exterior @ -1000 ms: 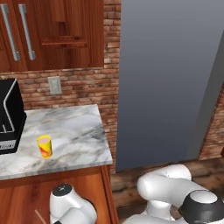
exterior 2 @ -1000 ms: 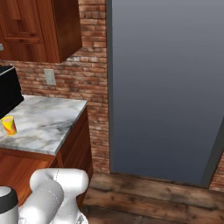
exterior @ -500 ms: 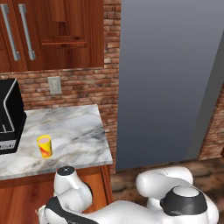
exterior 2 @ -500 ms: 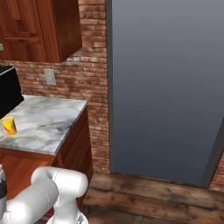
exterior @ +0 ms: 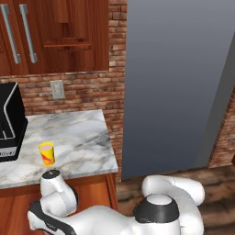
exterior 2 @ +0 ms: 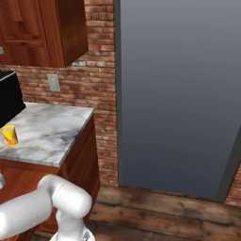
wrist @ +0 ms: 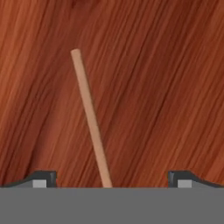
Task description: Pick up the straw from the left drawer and put it inside the smoothie cup.
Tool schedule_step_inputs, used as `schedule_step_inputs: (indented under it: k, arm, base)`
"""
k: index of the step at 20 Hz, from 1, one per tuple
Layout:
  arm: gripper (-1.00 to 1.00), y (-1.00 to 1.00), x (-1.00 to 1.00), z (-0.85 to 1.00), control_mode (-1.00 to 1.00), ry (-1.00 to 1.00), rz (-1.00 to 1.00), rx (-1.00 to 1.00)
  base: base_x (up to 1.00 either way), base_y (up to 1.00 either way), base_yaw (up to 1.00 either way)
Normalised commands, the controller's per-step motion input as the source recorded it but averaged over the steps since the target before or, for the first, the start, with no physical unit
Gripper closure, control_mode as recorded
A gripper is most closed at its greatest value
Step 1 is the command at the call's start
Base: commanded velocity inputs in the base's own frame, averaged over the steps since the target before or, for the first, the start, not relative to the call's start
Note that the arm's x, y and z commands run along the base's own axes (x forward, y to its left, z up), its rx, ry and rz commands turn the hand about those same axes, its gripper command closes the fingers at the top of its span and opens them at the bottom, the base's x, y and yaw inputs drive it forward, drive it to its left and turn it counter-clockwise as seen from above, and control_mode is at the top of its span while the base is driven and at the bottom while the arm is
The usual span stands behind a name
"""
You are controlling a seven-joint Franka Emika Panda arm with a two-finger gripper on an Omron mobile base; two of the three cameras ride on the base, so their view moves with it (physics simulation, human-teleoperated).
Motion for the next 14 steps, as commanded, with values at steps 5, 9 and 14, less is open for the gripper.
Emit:
schedule_step_inputs:
  k: [5, 9, 14]
  arm:
    - [-1.0, 0.32, 0.32, -0.35, -1.0, 0.0, 0.08, -0.05]
    - [-1.0, 0.35, 0.23, -0.39, -1.0, 0.0, 0.07, -0.03]
    - [-1.0, 0.31, 0.16, -0.46, -1.0, 0.0, 0.07, -0.01]
  base:
    - [0.0, 0.0, 0.0]
    - [0.0, 0.0, 0.0]
    - [0.0, 0.0, 0.0]
